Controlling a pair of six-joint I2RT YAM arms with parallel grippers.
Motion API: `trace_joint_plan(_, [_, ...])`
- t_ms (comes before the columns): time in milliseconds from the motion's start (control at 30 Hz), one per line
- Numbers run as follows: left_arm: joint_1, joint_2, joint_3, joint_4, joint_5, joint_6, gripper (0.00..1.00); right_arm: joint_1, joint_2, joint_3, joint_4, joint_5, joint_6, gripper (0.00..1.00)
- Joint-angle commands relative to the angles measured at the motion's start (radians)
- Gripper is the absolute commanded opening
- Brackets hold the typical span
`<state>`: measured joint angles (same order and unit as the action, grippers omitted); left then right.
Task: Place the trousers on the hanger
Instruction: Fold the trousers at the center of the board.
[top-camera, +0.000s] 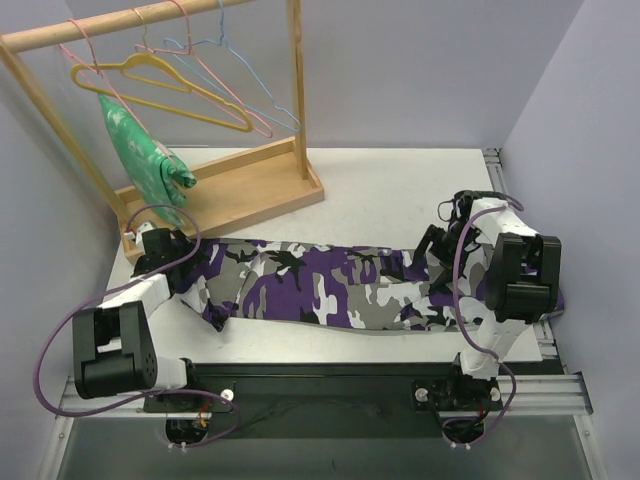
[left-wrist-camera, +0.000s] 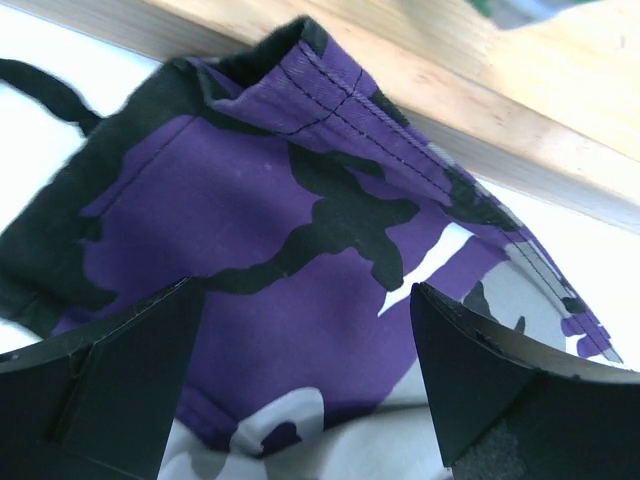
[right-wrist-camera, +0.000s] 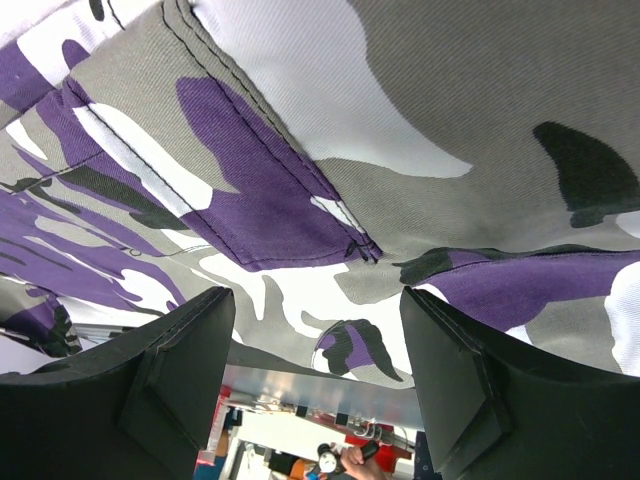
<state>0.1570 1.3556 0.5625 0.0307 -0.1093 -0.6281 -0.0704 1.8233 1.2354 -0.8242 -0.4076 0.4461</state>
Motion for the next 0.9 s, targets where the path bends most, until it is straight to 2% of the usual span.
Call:
trace_joint_plan(0, [0.0,0.069,0.039,0.115,0.036,-0.012,0.95,0.006,-0.033,0.009,-0.062,0.013,0.002,0.68])
trace_joint_plan(200, [0.001,0.105,0.062,0.043,-0.004,-0.077,0.95,0.007,-0.035,0.007,-0.061,0.015,0.009,0.68])
trace_joint_plan(367, [0.006,0.099,0.066,-0.142,-0.082,-0.154,0.95,0.007,-0.032,0.009,-0.062,0.018,0.006,0.68])
trace_joint_plan(700, [0.015,-0.111,-0.033,-0.423,-0.168,-0.332,0.96,0.007,-0.007,0.013,-0.061,0.021,0.005,0.68])
trace_joint_plan(867, [0.019,-0.191,-0.05,-0.431,-0.156,-0.29,0.96,0.007,0.008,0.019,-0.059,0.015,-0.004,0.68])
